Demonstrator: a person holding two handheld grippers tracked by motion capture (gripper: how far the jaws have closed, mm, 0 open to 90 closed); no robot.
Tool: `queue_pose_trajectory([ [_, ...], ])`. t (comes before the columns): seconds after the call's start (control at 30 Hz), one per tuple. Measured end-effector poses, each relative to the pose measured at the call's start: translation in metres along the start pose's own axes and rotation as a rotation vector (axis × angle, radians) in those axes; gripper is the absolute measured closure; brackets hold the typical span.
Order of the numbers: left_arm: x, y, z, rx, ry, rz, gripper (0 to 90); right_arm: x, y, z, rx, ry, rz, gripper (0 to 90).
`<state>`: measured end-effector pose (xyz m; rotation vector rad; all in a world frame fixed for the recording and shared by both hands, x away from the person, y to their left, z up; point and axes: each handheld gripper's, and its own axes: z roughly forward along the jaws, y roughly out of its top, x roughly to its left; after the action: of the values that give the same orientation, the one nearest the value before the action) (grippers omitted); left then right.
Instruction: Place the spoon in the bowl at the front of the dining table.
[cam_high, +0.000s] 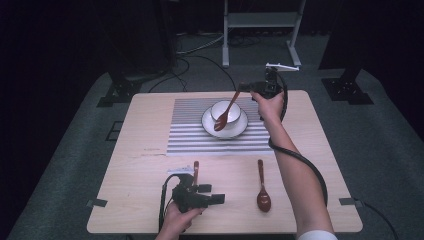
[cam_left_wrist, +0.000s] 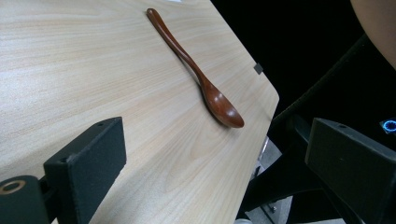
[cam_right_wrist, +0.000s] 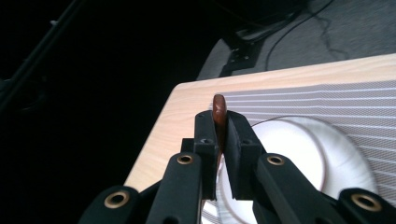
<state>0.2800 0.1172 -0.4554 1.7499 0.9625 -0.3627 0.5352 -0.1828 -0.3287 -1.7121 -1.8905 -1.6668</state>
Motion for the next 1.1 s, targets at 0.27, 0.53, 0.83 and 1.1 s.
queue_pose_trajectory([
  [0.27, 0.000, 0.000, 0.000, 0.001, 0.004, 0.002, 4.0, -0.009, 0.004, -0.005, -0.067, -0.048, 0.033, 83.2],
  [0.53, -0.001, 0.000, 0.000, -0.003, -0.002, 0.001, 4.0, -0.016, 0.007, -0.012, -0.127, -0.093, 0.062, 83.1],
  [0.83, -0.001, 0.000, -0.001, -0.003, -0.004, 0.002, 4.0, -0.022, 0.003, -0.009, -0.160, -0.148, 0.058, 82.9],
  [1.1, -0.001, -0.001, 0.000, 0.000, 0.001, 0.001, 4.0, -0.027, -0.002, -0.007, -0.169, -0.151, 0.062, 83.0],
])
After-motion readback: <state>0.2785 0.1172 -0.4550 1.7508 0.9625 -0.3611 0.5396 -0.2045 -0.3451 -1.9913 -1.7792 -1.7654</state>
